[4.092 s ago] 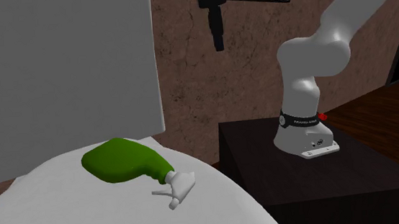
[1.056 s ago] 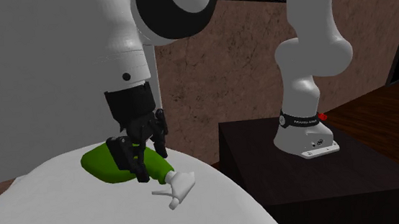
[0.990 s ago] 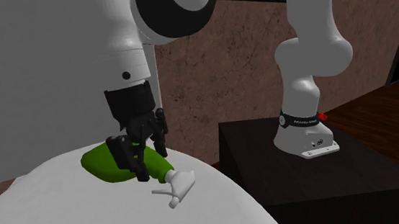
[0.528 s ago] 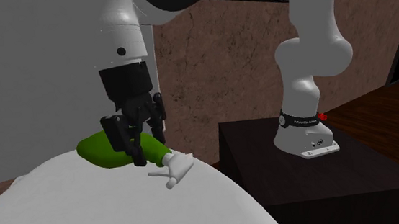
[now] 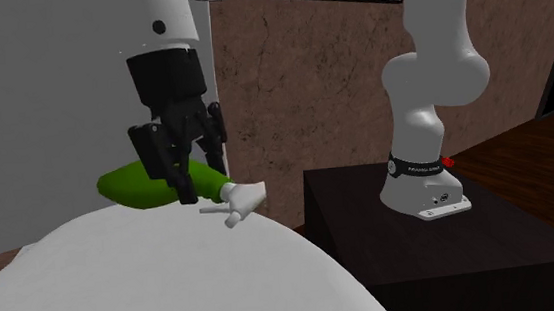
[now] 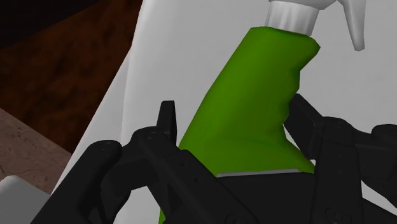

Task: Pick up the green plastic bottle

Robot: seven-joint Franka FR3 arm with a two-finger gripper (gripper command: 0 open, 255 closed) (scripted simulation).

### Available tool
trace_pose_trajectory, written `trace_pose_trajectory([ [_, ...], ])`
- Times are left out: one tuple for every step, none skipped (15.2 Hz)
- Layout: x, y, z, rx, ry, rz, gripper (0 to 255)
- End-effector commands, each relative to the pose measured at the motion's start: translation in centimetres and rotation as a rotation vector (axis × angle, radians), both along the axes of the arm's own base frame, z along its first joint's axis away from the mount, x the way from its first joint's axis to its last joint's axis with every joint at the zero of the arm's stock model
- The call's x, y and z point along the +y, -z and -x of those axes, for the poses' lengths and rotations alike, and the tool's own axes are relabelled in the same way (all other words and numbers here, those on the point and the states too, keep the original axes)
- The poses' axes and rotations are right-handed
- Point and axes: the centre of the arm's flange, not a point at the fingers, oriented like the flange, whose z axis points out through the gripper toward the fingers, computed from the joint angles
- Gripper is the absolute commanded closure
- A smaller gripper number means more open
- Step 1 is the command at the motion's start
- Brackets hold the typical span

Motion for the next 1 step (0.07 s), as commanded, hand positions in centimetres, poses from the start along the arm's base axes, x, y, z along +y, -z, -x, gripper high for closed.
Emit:
trace_pose_trajectory([
  [0.00,-0.32,-0.05,0.000,0.000,0.000,255],
])
